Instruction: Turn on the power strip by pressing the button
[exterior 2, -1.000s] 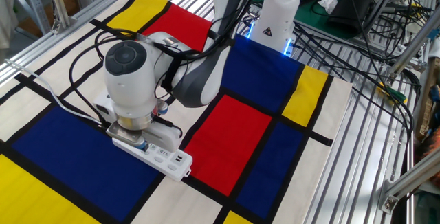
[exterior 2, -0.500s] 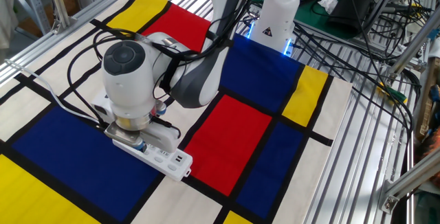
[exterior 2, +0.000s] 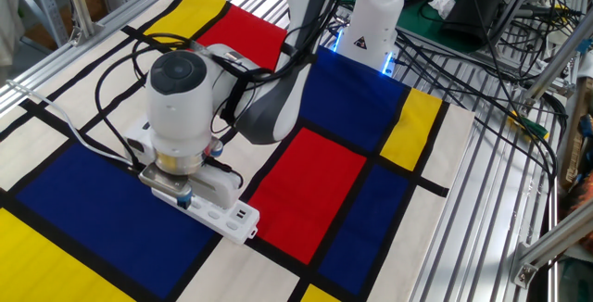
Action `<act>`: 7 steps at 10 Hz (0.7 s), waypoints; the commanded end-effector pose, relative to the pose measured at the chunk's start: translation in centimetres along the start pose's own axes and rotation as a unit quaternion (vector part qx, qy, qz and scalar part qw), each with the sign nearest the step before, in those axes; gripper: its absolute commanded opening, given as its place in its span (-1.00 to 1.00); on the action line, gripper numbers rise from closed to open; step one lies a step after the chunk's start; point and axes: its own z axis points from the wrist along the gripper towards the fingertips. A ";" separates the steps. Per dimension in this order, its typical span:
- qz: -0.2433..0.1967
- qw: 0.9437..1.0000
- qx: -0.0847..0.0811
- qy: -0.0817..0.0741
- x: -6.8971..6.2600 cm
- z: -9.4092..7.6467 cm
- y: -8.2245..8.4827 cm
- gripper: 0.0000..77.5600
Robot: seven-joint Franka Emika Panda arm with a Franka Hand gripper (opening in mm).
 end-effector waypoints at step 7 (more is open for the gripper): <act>0.001 1.000 0.000 0.014 0.8 0.7 0.7 -1.00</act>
